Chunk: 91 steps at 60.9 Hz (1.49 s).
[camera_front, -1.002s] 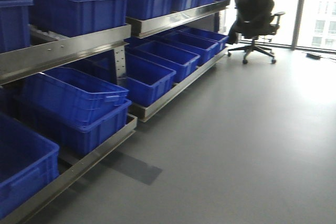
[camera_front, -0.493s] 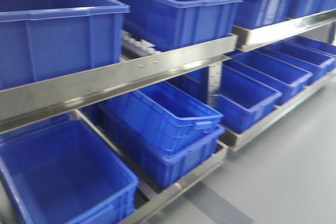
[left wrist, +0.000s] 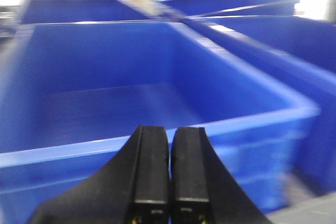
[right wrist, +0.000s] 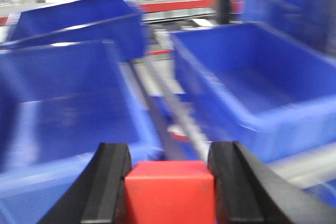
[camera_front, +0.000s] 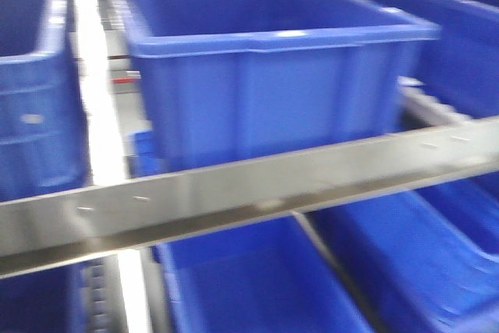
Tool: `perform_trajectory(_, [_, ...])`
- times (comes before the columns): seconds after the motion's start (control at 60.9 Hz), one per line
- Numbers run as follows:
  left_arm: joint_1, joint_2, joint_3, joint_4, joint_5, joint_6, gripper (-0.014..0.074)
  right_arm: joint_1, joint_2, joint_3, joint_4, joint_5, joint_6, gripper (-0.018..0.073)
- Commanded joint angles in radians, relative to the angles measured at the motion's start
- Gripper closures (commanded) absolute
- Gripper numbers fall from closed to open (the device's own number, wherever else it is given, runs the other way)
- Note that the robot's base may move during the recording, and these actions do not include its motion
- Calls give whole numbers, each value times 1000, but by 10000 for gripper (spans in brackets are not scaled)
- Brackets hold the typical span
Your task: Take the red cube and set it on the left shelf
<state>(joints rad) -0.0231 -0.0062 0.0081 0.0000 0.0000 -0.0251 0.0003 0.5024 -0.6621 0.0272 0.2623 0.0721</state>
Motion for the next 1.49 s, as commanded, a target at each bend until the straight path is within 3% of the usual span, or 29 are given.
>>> perform_trajectory(0.0, [-4,-16,25,0,-83,0,495,-3,3,-29,-10,-96,-4,501])
perform_trajectory(1.479, [-4,-16,25,0,-83,0,495,-3,3,-29,-10,-96,-4,501])
